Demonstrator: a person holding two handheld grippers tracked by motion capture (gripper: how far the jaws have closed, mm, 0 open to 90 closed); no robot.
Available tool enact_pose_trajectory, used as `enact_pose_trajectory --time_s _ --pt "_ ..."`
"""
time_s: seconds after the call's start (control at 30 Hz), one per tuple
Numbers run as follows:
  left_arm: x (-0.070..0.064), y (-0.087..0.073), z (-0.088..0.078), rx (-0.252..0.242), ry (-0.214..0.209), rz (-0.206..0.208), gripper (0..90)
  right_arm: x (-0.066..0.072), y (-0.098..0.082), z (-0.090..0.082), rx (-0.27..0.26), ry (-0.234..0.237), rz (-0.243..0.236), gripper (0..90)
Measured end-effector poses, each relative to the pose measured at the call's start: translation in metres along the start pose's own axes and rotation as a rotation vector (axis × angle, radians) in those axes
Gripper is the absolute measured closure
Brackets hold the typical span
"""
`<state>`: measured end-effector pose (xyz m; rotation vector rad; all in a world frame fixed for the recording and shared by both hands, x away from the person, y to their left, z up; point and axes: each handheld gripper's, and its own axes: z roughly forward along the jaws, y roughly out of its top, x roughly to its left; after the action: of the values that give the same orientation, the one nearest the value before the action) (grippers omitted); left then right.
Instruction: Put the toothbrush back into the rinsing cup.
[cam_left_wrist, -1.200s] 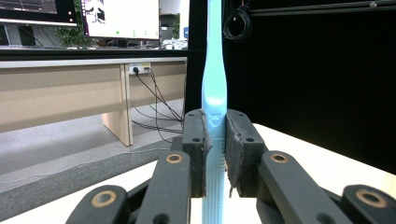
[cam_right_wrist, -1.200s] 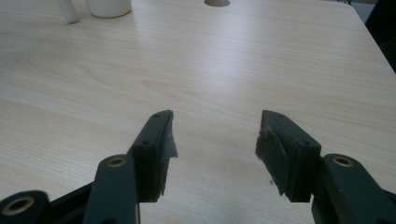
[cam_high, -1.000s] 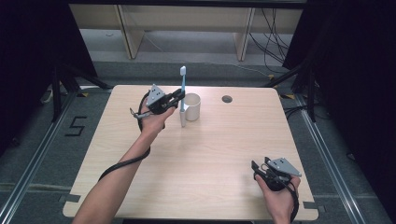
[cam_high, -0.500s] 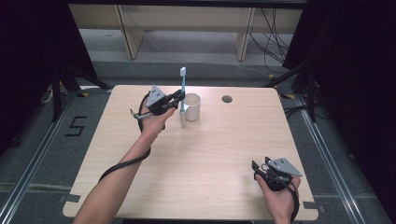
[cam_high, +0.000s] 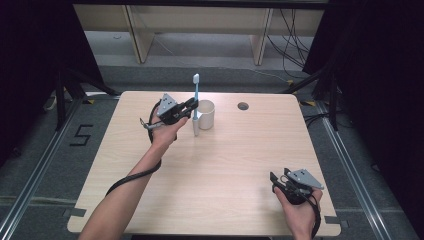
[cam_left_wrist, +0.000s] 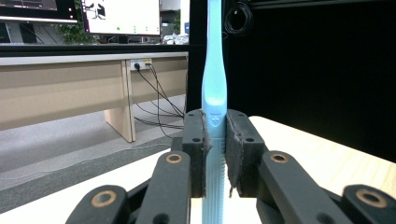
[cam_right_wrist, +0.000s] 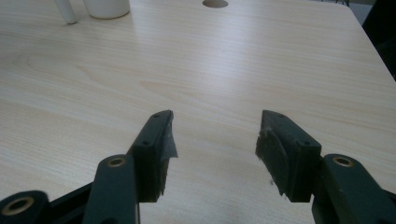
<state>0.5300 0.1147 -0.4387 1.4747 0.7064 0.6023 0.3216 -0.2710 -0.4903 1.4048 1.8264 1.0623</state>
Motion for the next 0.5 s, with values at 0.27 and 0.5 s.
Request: enact_pose_trajectory --time_s 0.27,0.5 --pt "0.0001 -0.002 -0.0002 0.005 0.0 -0.001 78.3 0.0 -0.0005 0.0006 -0.003 -0.003 -0.01 45.7" --pt "0.0001 -0.0034 -0.0006 0.005 0.0 -0.002 78.3 -0.0003 -0.0007 0.0007 -0.004 0.0 -0.009 45.7"
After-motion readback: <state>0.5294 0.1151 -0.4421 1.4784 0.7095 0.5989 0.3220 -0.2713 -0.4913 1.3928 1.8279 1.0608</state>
